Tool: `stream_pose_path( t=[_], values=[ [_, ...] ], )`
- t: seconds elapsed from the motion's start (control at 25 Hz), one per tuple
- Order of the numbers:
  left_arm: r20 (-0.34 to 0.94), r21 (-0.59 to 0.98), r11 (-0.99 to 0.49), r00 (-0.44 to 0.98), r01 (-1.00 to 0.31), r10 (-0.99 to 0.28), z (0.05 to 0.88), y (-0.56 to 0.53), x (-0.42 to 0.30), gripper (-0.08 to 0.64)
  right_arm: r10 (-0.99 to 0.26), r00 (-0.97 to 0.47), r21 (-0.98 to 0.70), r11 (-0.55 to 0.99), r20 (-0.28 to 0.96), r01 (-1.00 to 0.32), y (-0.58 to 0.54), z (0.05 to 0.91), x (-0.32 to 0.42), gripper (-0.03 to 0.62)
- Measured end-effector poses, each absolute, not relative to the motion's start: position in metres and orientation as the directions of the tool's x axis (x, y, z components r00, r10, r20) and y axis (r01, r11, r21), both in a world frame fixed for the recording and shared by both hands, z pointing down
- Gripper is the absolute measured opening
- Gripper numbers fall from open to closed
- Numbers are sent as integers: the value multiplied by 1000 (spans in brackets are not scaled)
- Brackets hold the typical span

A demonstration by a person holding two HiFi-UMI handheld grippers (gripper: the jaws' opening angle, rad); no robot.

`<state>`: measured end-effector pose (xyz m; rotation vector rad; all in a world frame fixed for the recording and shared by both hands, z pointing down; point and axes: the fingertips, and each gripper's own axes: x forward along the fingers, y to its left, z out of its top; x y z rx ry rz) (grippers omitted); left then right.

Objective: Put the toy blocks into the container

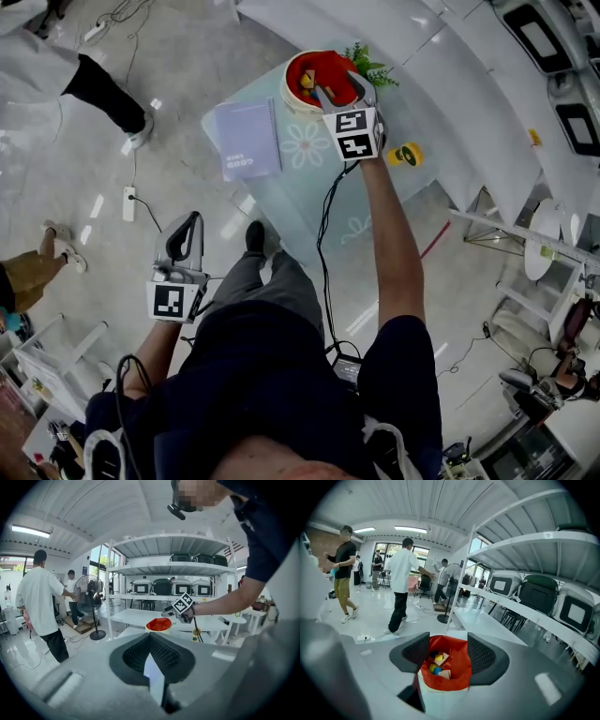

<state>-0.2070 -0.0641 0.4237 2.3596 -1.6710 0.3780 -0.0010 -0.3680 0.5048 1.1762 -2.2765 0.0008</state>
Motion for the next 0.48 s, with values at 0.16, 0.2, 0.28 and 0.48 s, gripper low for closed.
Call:
stream_pose_path(
  t=[0.16,0.2,0.28,0.48],
  values=[
    [313,23,-346,336,-938,-888,419,-68,-202,2,-764,-463,207,594,450,-778,-355,493,7,224],
    [308,21,-351,340,-936,-888,417,-69,-200,2,-769,-465,200,588,439,-783,-351,489,9,211],
    [298,19,-360,349,-933,-888,415,-71,-198,2,-778,-468,188,578,418,-794,-345,482,13,193],
    [280,13,-382,370,-924,-886,412,-73,-191,2,-808,-468,176,551,359,-816,-329,460,21,119]
  ],
)
